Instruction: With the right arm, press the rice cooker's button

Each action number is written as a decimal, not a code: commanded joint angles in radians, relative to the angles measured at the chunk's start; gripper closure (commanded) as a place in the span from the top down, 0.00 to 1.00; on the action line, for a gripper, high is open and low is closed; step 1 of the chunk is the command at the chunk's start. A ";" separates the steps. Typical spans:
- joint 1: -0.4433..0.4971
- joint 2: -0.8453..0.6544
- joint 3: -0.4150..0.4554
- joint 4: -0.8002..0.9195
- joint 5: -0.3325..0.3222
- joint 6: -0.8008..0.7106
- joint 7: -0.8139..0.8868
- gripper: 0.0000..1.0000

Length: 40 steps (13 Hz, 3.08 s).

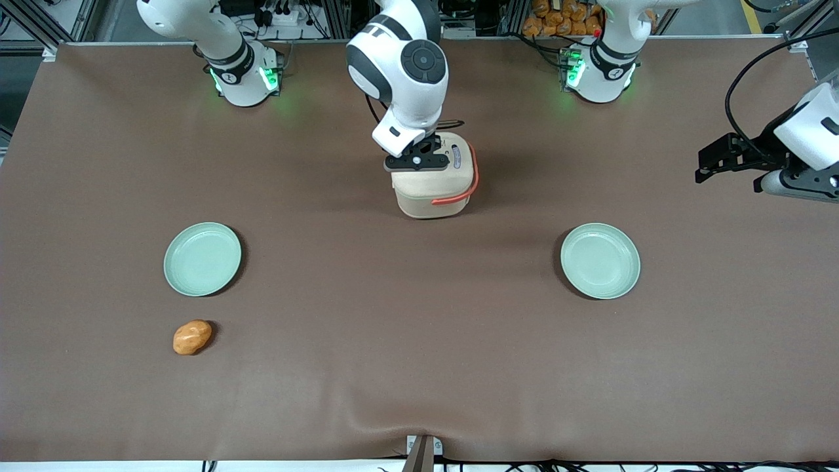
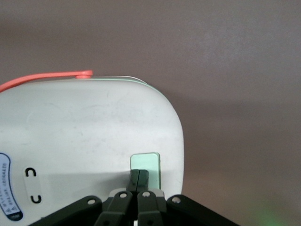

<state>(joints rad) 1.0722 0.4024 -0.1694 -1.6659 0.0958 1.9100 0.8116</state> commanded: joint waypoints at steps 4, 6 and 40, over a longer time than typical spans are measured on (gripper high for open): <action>0.031 0.018 -0.010 -0.081 0.013 0.101 0.040 0.00; 0.022 -0.005 -0.012 -0.068 0.013 0.065 0.038 0.00; -0.301 -0.266 -0.572 0.354 -0.002 -0.677 -0.919 0.13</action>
<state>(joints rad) 0.7583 0.1457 -0.7351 -1.3061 0.1065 1.2379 -0.0934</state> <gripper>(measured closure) 0.872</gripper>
